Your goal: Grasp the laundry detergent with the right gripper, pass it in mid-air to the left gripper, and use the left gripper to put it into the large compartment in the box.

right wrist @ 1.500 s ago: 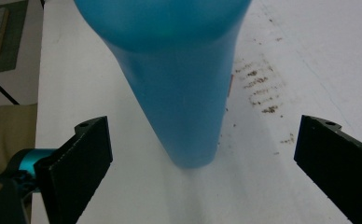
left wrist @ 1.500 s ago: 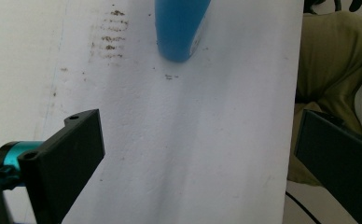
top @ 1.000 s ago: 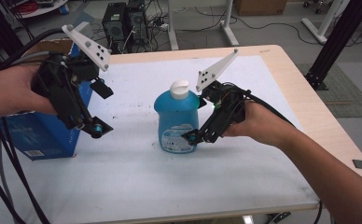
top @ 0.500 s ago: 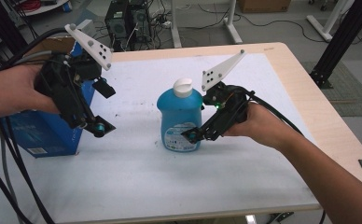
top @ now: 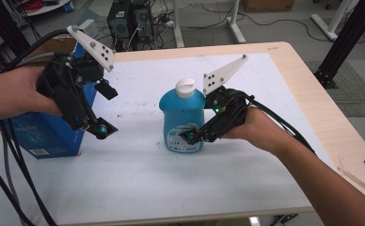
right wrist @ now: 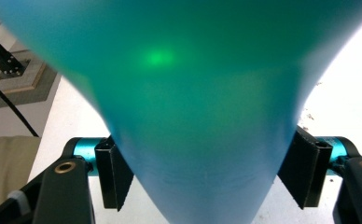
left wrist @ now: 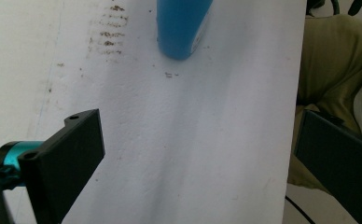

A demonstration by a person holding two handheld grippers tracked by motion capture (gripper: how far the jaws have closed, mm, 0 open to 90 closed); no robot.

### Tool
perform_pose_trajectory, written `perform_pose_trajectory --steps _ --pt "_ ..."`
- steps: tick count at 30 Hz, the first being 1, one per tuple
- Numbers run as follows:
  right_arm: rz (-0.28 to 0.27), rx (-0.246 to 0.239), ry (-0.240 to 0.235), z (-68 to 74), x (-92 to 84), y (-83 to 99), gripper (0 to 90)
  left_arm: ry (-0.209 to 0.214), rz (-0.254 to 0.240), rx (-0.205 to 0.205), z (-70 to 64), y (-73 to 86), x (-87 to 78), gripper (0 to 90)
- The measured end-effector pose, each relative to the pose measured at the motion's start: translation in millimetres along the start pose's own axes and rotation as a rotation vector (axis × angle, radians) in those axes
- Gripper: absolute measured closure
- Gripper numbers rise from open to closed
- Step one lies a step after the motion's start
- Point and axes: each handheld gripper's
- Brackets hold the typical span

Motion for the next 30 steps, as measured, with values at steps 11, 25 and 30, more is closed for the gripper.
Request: perform_pose_trajectory --steps 11,25,30 --pt "-0.036 -0.043 0.007 -0.2 3.8 2.8 38.6 0.004 0.005 -0.001 2.2 0.5 2.5 1.7" --pt "-0.055 -0.083 0.061 6.9 3.4 4.1 45.7 0.008 -0.006 0.0 2.5 -1.7 3.0 1.7" --pt "-0.052 -0.07 0.06 9.6 -5.0 -1.0 45.8 0.007 -0.016 0.022 -1.7 -8.4 -1.8 1.7"
Point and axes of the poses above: each handheld gripper's, and its own axes: x roughly forward along the jaws, y roughly out of its underside, z roughly to its left, and after that the axes turned 8 degrees about -y, right-handed
